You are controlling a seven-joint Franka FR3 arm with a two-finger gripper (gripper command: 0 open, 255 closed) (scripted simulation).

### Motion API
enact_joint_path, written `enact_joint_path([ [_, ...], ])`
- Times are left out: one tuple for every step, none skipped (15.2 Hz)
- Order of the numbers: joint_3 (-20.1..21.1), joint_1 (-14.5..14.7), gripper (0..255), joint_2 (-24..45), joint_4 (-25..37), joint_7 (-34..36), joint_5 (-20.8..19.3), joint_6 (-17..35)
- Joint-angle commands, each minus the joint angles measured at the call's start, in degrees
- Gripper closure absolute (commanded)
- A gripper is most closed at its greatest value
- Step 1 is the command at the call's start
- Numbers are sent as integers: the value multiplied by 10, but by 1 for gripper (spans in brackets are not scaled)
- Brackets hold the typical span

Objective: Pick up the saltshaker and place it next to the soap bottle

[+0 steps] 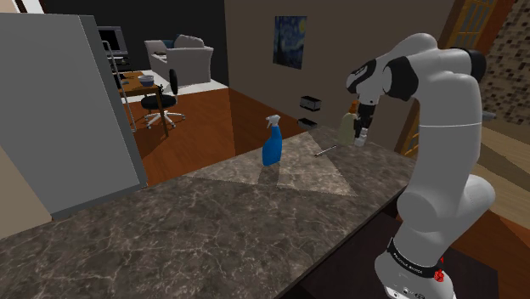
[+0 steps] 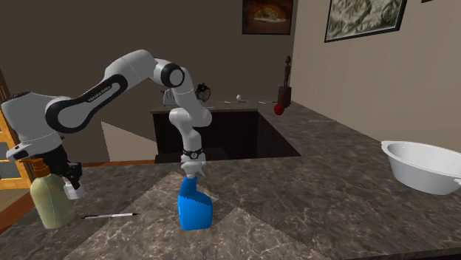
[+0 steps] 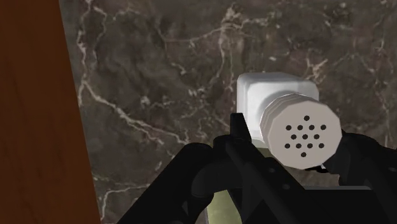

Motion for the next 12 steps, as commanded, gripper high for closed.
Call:
enact_joint_path([
  [2,0,255,5,-9,-3,3,13],
  [3,-1,255,9,-13,-4,6,21],
  [3,-1,255,9,-13,-4,6,21],
  [3,-1,255,9,-13,-4,6,21],
  [3,-1,255,9,-13,-4,6,21],
  [3,-1,255,9,-13,-4,6,21],
  [2,-1,255,9,-13,-4,6,21],
  [2,-1,255,9,-13,-4,6,21],
  [2,-1,255,9,-13,-4,6,21],
  [2,-1,255,9,-13,-4,6,21],
  [2,-1,0,9,-16,-6,7,24],
  [2,-2,0,10,-15,-7,7,24],
])
